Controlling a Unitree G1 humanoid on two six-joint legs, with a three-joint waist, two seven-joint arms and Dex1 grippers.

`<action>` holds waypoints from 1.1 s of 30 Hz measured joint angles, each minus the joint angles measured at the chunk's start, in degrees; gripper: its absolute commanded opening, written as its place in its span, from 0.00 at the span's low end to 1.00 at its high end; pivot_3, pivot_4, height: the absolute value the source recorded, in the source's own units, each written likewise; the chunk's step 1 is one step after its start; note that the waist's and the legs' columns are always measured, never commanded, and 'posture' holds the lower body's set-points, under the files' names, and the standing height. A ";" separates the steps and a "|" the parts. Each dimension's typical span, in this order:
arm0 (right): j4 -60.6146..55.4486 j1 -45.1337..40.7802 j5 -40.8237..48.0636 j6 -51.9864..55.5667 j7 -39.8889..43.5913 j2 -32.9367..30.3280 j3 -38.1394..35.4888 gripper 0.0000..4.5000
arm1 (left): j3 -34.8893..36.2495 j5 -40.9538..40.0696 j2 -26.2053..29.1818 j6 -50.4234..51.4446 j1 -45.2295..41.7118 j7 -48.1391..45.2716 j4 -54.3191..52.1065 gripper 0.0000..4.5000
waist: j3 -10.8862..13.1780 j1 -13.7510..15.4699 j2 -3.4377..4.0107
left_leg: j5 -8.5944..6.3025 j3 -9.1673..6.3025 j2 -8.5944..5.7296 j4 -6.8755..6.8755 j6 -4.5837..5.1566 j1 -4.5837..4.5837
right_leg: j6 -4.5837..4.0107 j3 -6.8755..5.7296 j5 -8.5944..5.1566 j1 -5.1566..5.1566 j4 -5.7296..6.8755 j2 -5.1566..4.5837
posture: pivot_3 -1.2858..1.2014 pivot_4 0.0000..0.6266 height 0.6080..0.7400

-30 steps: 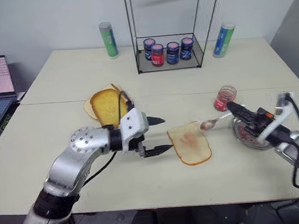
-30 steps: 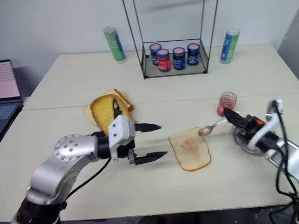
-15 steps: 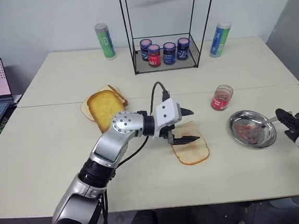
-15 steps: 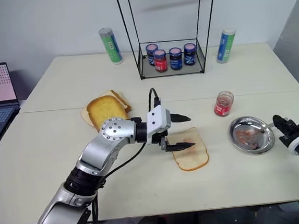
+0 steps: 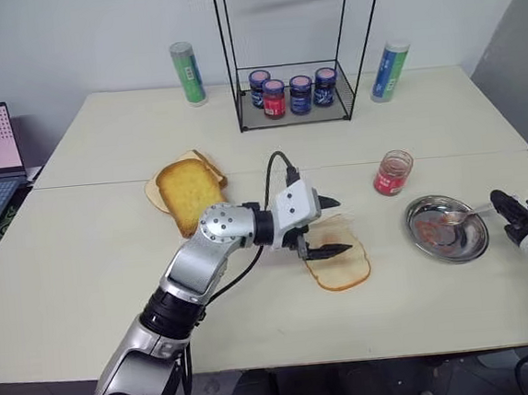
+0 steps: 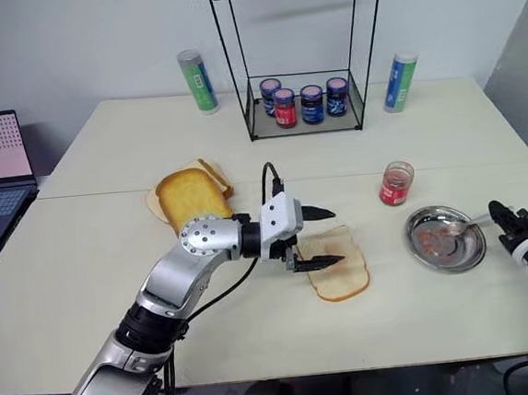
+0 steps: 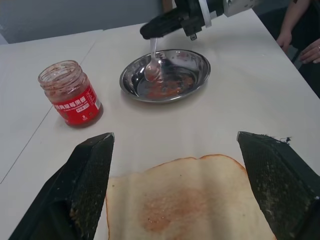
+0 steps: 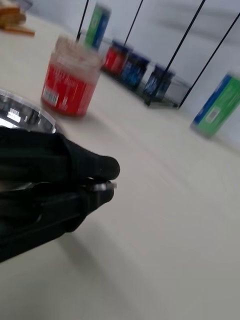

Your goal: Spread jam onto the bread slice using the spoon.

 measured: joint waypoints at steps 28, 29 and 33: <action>-4.57 -0.27 -9.72 1.22 1.12 -9.97 -7.72 1.00 | 4.96 -2.83 6.62 4.79 4.66 -0.37 -5.95 0.91 | -0.01 -0.14 0.31 | 0.00 0.03 0.00 -0.04 0.00 -0.01 | 0.03 0.03 0.01 -0.07 -0.01 0.00 | 0.52 0.24 1.00; -7.01 -0.13 -11.61 0.57 1.37 -12.00 -7.58 1.00 | 6.12 -3.13 7.86 5.18 5.51 -0.40 -5.97 0.91 | 0.00 -0.25 0.28 | 0.00 0.01 0.04 -0.04 0.00 0.01 | 0.03 0.02 0.01 -0.06 0.01 0.05 | 0.52 0.24 1.00; -18.82 2.81 -16.08 0.04 6.74 -17.20 -1.68 1.00 | 9.20 -4.55 10.74 7.55 7.58 -0.16 -7.10 0.91 | 0.00 -0.37 0.27 | 0.00 -0.03 0.05 -0.03 -0.01 0.04 | 0.04 0.00 0.01 -0.04 0.03 0.06 | 0.52 0.24 1.00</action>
